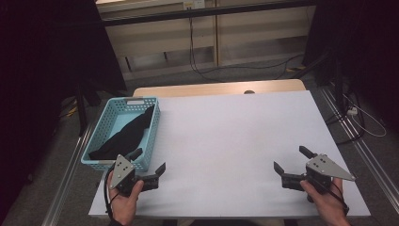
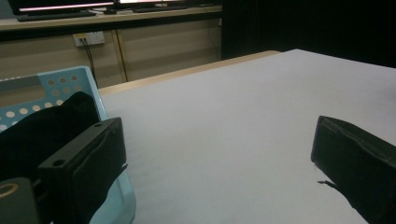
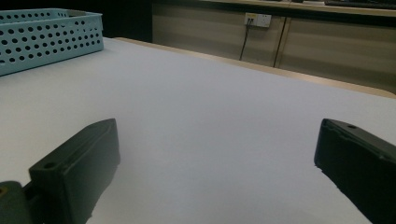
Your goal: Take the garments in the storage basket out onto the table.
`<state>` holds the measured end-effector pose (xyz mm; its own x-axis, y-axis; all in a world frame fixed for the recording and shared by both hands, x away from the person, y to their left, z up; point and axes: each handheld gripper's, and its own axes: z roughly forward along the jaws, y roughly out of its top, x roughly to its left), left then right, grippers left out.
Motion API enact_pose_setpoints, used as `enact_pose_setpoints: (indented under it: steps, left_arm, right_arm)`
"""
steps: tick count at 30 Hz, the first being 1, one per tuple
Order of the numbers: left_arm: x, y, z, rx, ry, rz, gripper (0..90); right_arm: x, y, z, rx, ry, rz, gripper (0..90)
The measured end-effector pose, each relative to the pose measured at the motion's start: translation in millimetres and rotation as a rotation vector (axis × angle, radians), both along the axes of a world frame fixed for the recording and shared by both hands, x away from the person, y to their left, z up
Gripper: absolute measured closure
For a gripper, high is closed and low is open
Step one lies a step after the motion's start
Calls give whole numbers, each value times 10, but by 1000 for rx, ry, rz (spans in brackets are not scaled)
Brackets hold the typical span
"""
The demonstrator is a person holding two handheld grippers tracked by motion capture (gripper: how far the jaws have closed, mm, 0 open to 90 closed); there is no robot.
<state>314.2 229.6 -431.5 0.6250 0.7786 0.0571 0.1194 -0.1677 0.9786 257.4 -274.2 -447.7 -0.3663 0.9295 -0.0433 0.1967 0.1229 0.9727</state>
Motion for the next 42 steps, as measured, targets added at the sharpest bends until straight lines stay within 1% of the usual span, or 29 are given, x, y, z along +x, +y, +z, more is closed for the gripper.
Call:
enact_pose_setpoints:
  steps: [1,4,5,8,9,12,14,16,19,22,23,25,28,29,30,32,33,34,35,36,37,38,39,41,42]
  left_arm:
    - [-5,2,3,6,-4,10,30]
    - [-13,8,10,6,2,11,30]
    - [-12,12,14,16,4,13,29]
    - [-8,9,21,20,15,5,31]
    - [-7,7,37,33,27,-1,32]
    - [-6,10,55,34,28,-1,33]
    - [7,34,94,54,66,-9,42]
    - [17,46,98,52,84,-5,51]
    - [34,66,104,53,100,2,51]
    - [49,92,119,51,97,12,49]
    - [71,125,137,60,97,24,48]
    - [100,149,145,54,103,32,46]
    - [126,184,152,61,100,29,43]
    - [147,217,173,54,111,24,43]
    - [160,234,187,49,112,32,42]
    - [175,250,203,51,115,36,42]
    - [202,274,230,50,129,48,41]
    - [202,274,230,50,129,48,39]
    - [232,309,256,59,129,56,40]
    - [232,309,256,59,129,56,40]
    - [269,342,285,70,149,62,42]
    - [288,357,295,70,161,64,45]
    - [305,373,304,77,167,69,49]
    - [342,399,326,92,162,71,48]
    - [342,399,326,92,162,71,48]
  right_arm:
    - [3,0,0,2,1,1,0]
    - [9,-1,-5,5,5,4,0]
    - [10,-4,-4,7,5,8,0]
    - [8,-7,-3,9,6,10,0]
    - [8,-7,-4,10,7,12,0]
    - [16,-3,-6,11,9,15,0]
    - [15,0,-4,13,8,20,2]
    - [13,5,-3,11,6,19,2]
    - [10,6,-2,10,8,16,2]
    - [4,12,0,8,6,23,2]
    - [2,14,-1,7,6,27,1]
    - [3,13,0,9,7,25,1]
    - [7,11,-1,10,9,24,0]
    - [8,13,-2,11,10,24,0]
    - [10,15,-3,11,12,27,0]
    - [10,21,-5,10,13,32,0]
    - [10,22,-5,10,13,34,0]
    - [10,22,-5,10,13,34,0]
    - [12,18,-6,13,16,33,1]
    - [12,18,-6,13,16,33,1]
    - [15,11,-9,13,17,33,3]
    - [14,8,-10,12,18,30,5]
    - [15,4,-11,13,19,28,5]
    - [16,2,-11,16,20,26,5]
    - [17,3,-11,14,20,27,5]
